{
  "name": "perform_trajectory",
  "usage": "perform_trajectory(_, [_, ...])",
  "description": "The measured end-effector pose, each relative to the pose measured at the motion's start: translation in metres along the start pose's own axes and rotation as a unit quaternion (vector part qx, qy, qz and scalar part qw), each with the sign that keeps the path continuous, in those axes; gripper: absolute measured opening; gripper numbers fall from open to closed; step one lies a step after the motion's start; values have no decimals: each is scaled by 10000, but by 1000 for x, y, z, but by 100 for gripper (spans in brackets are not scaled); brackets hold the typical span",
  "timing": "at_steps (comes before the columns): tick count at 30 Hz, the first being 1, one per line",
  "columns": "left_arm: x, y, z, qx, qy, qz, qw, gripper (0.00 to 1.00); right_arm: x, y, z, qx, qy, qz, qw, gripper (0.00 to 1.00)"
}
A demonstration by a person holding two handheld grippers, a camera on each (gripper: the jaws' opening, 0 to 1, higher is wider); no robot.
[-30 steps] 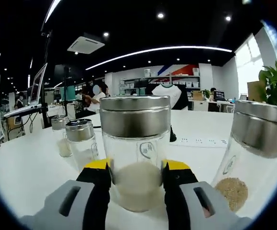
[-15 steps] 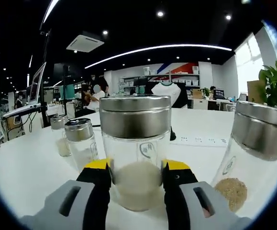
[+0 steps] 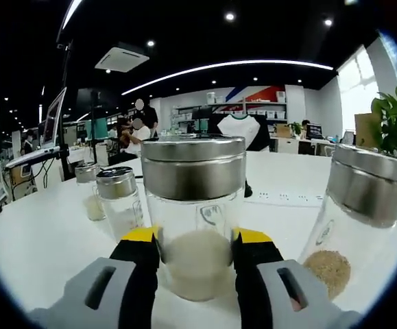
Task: Rotate the seasoning bottle until the label or dispensing opening points toward the visible target arrow and the bottle remains upright within the marked orientation range
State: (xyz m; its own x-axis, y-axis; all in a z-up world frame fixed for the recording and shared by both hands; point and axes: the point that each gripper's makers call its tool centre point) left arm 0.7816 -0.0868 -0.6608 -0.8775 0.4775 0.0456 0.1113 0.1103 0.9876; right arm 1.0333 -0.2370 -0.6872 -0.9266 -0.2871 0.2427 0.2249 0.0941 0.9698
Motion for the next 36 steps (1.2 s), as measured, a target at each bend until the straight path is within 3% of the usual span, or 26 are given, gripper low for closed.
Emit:
perform_trajectory(16, [0, -1, -1, 17, 4, 23, 10000, 97, 15, -3, 0, 25, 162, -42, 9999, 41])
perform_trajectory(36, [0, -2, -2, 40, 2, 39, 10000, 97, 48, -12, 10, 105, 487, -33, 9988, 41])
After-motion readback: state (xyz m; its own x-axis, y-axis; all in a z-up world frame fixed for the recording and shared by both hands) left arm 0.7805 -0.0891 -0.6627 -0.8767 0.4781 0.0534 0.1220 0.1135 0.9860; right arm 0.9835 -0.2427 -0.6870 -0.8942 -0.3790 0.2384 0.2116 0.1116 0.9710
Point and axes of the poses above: the point that each gripper's makers call its tool centre point, and the gripper's own axes: x roughly backward along the fingers, z roughly to its left, y roughly out of its top, and after that the axes turned 10 degrees about -y, right-handed
